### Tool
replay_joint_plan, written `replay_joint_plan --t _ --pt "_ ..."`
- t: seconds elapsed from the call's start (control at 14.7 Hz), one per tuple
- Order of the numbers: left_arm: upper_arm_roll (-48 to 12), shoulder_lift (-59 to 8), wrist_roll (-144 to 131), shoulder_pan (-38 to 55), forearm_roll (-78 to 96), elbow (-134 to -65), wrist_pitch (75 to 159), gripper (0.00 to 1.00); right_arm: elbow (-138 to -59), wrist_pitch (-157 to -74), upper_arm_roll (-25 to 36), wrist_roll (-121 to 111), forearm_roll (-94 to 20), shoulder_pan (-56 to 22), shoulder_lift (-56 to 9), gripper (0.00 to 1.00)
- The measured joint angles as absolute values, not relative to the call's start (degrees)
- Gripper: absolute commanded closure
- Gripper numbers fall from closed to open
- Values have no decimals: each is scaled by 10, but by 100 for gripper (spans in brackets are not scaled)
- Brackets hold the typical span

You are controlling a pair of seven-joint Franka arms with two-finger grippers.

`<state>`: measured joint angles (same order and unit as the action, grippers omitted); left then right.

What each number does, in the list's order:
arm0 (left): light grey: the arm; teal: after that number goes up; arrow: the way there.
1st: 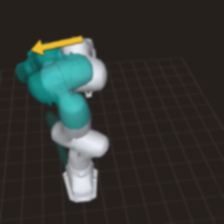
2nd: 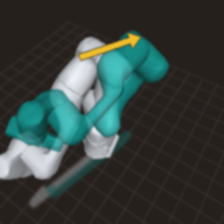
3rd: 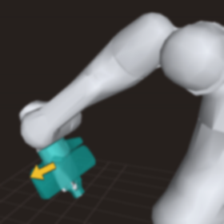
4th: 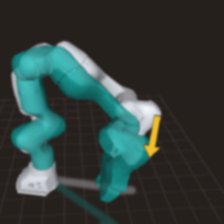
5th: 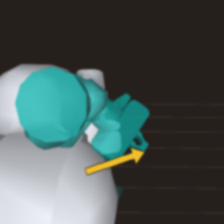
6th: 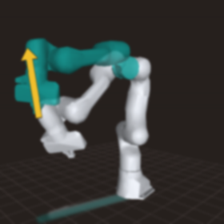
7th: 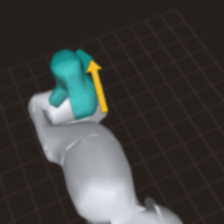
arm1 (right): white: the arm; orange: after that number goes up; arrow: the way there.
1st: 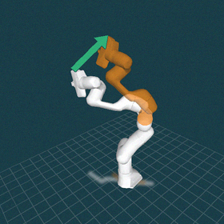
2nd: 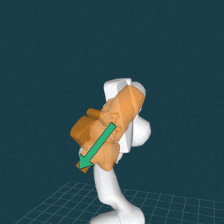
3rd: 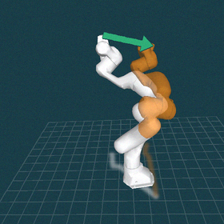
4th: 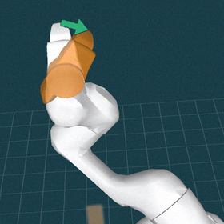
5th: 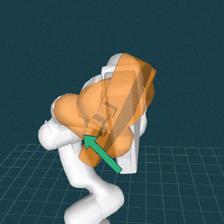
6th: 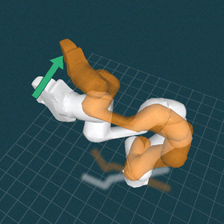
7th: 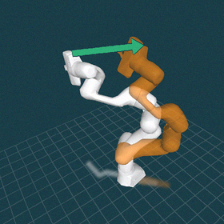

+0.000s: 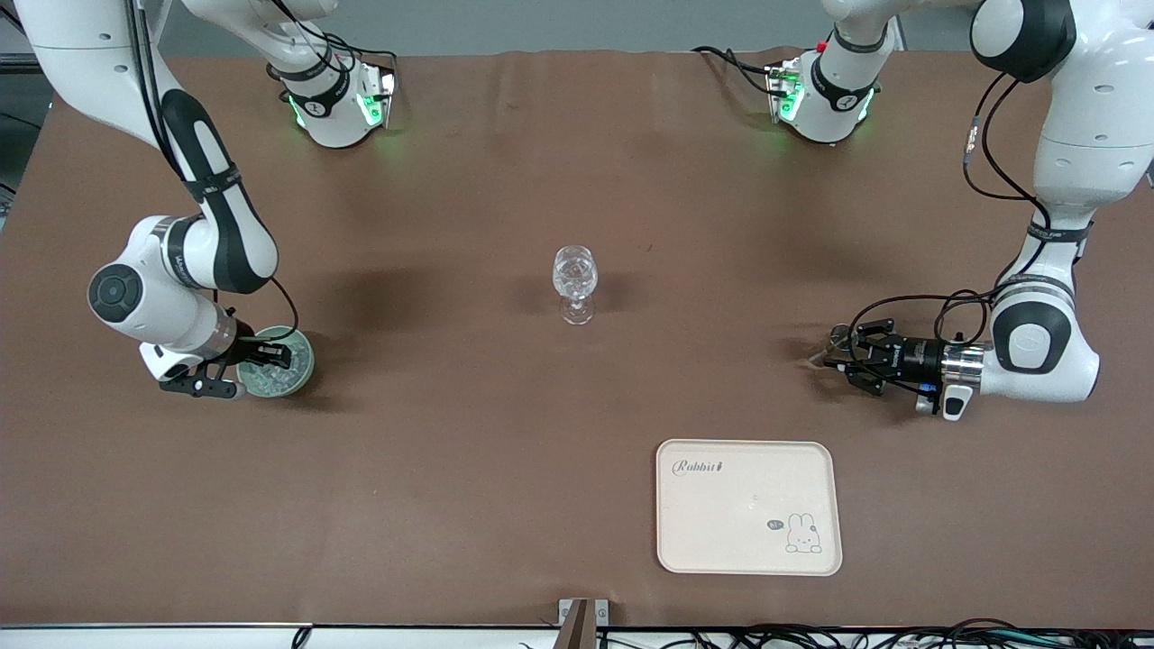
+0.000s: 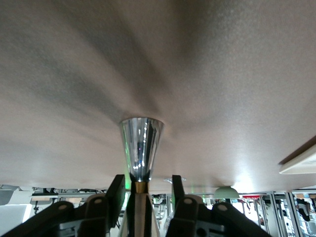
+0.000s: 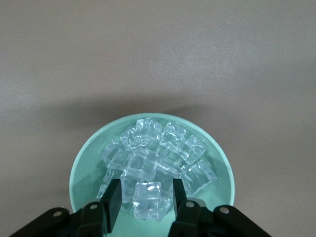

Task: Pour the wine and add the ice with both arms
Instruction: 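Lift the jigger upright with the left gripper while the right gripper holds ice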

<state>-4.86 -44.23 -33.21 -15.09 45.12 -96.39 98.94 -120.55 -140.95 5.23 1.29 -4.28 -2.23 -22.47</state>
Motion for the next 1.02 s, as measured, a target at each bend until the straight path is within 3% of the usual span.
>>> replay_joint_plan --t 0.34,0.54,1.02 --pt "-49 -444 -330 -151 454 -964 988 77 -1205 -1411 52 13 -43 -22 -228 54" --pt "-49 -444 -328 -151 454 -964 988 98 -1205 -1411 52 13 -43 -22 -228 58" --pt "-89 -444 -342 -150 459 -948 988 99 -1206 -1411 52 13 -43 -22 -229 58"
